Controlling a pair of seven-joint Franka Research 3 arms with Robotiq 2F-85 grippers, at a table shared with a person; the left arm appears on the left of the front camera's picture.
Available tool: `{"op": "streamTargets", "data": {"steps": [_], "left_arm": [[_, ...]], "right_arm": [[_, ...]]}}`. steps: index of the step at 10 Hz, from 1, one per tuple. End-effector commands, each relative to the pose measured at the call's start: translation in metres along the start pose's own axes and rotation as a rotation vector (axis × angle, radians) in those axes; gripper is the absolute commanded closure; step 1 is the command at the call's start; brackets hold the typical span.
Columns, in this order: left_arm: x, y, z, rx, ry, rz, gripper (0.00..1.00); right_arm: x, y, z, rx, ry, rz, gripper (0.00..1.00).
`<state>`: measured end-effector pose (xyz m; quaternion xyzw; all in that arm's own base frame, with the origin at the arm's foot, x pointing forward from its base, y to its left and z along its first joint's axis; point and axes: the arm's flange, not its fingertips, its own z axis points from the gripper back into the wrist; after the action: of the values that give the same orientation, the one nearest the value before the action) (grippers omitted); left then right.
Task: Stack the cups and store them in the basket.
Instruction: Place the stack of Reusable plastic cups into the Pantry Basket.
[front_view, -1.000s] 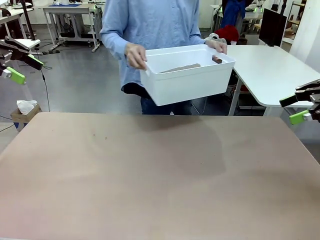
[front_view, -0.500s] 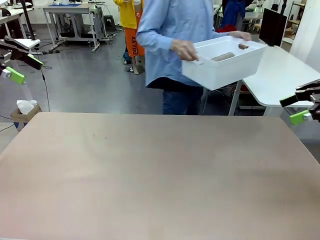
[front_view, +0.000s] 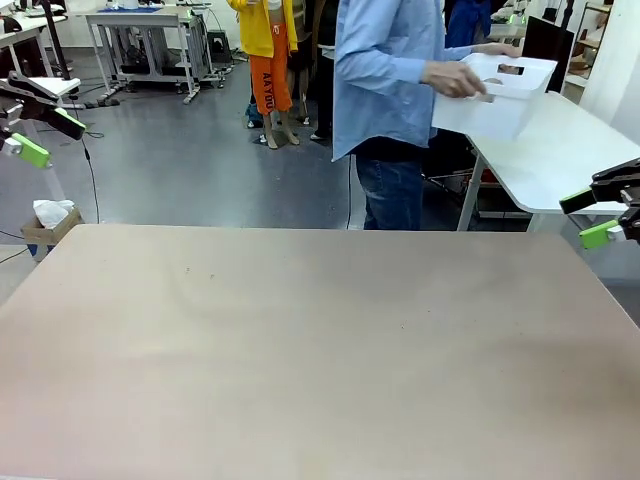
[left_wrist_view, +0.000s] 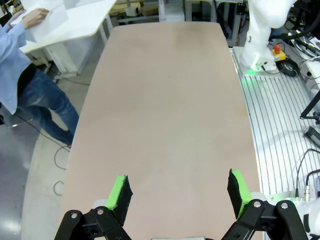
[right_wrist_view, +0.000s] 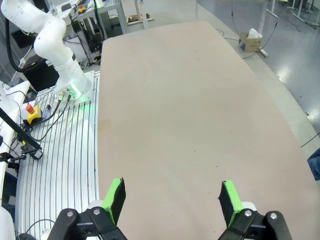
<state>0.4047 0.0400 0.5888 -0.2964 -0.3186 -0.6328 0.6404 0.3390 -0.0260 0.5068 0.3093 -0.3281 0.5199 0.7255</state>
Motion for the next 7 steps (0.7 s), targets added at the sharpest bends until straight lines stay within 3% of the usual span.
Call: {"op": "streamTargets", "data": {"steps": [1, 7], "left_arm": [[0.0023, -0.0004, 0.001, -0.002, 0.012, 0.011, 0.0], [0.0023, -0.0004, 0.001, -0.002, 0.012, 0.011, 0.0]], "right_arm": [[0.0021, -0.0025, 0.001, 0.003, -0.033, 0.023, 0.0], [0.0021, -0.0025, 0.001, 0.003, -0.033, 0.023, 0.0]]}}
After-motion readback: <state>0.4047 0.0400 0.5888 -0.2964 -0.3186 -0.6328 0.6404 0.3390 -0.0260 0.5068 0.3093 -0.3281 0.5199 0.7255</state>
